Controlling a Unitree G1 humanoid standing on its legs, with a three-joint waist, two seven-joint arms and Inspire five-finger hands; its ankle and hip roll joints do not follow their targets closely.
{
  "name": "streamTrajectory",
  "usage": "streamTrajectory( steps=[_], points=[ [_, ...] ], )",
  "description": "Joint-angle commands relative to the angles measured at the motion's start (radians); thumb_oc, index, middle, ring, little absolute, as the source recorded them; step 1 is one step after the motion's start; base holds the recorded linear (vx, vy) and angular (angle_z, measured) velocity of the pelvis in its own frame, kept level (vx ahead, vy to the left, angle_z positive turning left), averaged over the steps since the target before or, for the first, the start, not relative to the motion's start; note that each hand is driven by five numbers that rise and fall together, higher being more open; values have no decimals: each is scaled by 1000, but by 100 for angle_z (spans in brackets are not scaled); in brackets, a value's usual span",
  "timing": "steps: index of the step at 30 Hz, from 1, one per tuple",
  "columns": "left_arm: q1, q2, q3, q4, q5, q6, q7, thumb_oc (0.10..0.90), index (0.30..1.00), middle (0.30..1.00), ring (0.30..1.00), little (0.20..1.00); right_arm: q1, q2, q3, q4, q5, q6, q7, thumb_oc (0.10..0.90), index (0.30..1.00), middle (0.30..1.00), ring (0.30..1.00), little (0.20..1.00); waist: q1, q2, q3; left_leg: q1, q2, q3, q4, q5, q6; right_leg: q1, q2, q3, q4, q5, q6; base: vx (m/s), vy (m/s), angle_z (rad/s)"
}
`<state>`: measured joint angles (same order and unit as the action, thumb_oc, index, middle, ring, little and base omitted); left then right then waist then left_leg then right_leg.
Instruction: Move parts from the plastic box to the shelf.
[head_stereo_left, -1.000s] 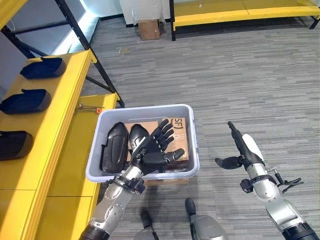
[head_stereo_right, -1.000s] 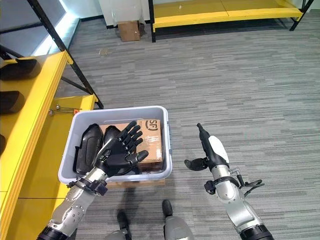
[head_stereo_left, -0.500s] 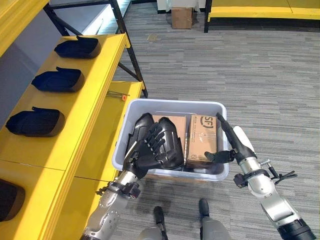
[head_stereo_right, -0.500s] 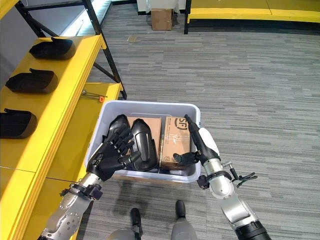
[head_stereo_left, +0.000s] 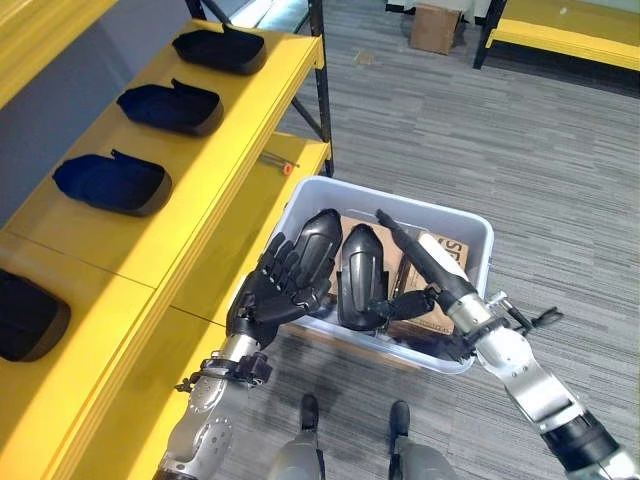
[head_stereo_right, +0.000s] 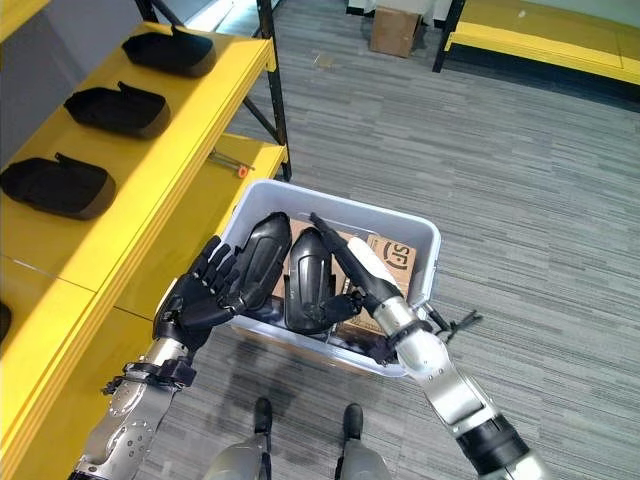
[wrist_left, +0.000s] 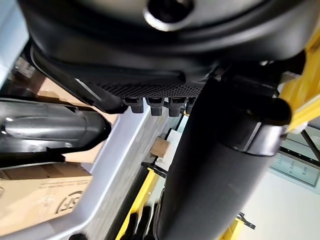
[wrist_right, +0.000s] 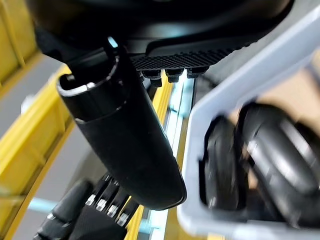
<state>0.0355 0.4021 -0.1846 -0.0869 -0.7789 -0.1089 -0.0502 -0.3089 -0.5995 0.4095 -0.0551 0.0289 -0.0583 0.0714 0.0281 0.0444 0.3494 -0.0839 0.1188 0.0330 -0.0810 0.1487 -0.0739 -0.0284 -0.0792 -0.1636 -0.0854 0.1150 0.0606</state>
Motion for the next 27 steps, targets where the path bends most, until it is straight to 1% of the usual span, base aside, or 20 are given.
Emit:
streamTrajectory(
  steps=[1,6,7,8,10,11,12,13,17,18,20,21,23,27],
  points=[
    [-97,51,8,-109,1,-63,-67,900,1000,1000,1000,1000,-129,-3,17,-61,128,-32,23,900,1000,1000,1000,1000,4,-23,13,-20,32,13,19,-29,-6,-3,-45,48,156,-148,-10,-47,-65,24],
    [-149,69,-23,-101,1,-50,-76,900,1000,1000,1000,1000,-237,30,59,52,191,39,39,900,1000,1000,1000,1000,21,-12,67,-61,25,-10,20,-14,-4,-40,-41,42,180,-155,-16,-71,-76,16],
    [-178,76,-38,-95,4,-45,-77,900,1000,1000,1000,1000,-292,59,76,136,184,72,42,900,1000,1000,1000,1000,30,-4,95,-80,20,-21,18,-5,-2,-57,-38,39,190,-160,-21,-67,-70,4],
    [-181,76,-39,-93,5,-43,-79,900,1000,1000,1000,1000,-298,62,79,144,177,75,36,900,1000,1000,1000,1000,30,-3,98,-82,20,-21,18,-4,-2,-59,-38,38,192,-161,-21,-61,-64,5],
    [-189,79,-45,-86,5,-44,-88,900,1000,1000,1000,1000,-312,63,82,182,168,76,23,900,1000,1000,1000,1000,34,2,107,-90,18,-26,16,0,-2,-66,-37,36,197,-163,-23,-31,-39,6],
    [-202,83,-54,-77,4,-49,-100,900,1000,1000,1000,1000,-340,67,85,246,195,66,6,900,1000,1000,1000,1000,41,10,123,-102,13,-31,16,5,1,-77,-36,34,205,-167,-25,-40,-50,6],
    [-203,83,-54,-77,4,-49,-101,900,1000,1000,1000,1000,-342,67,85,248,196,66,6,900,1000,1000,1000,1000,40,10,124,-103,13,-31,16,5,1,-78,-36,34,205,-167,-25,-74,-91,5],
    [-221,94,-60,-75,1,-46,-105,900,1000,1000,1000,1000,-367,60,65,314,220,58,-15,900,1000,1000,1000,1000,49,19,143,-121,6,-37,15,9,3,-94,-37,27,220,-174,-27,-56,-79,6],
    [-243,101,-63,-60,-5,-39,-119,900,1000,1000,1000,1000,-419,55,30,457,252,51,-21,900,1000,1000,1000,1000,61,36,170,-146,-6,-50,20,13,5,-113,-35,21,244,-189,-30,-37,-66,7],
    [-246,104,-65,-58,-5,-37,-121,900,1000,1000,1000,1000,-432,52,23,487,236,57,-20,900,1000,1000,1000,1000,64,39,171,-156,-9,-54,22,13,5,-123,-34,21,250,-191,-31,-16,-56,6],
    [-253,108,-64,-51,-4,-37,-134,900,1000,1000,1000,1000,-462,42,22,559,144,60,-9,900,1000,1000,1000,1000,71,45,171,-180,-13,-58,26,15,7,-146,-32,20,262,-196,-33,-28,-65,3],
    [-257,110,-68,-49,9,-38,-137,900,1000,1000,1000,1000,-470,35,37,579,156,54,-13,900,1000,1000,1000,1000,75,47,171,-192,-14,-57,24,19,8,-161,-31,19,266,-196,-33,-35,-55,2],
    [-261,115,-73,-55,10,-37,-134,900,1000,1000,1000,1000,-476,33,42,589,159,60,-19,900,1000,1000,1000,1000,78,47,171,-202,-16,-57,23,21,10,-171,-30,16,271,-198,-34,-27,-62,3],
    [-266,121,-83,-63,18,-35,-140,900,1000,1000,1000,1000,-506,33,47,674,189,53,-33,900,1000,1000,1000,1000,94,56,171,-247,-27,-59,42,21,15,-214,-28,9,303,-207,-40,-20,-67,1]
  ],
)
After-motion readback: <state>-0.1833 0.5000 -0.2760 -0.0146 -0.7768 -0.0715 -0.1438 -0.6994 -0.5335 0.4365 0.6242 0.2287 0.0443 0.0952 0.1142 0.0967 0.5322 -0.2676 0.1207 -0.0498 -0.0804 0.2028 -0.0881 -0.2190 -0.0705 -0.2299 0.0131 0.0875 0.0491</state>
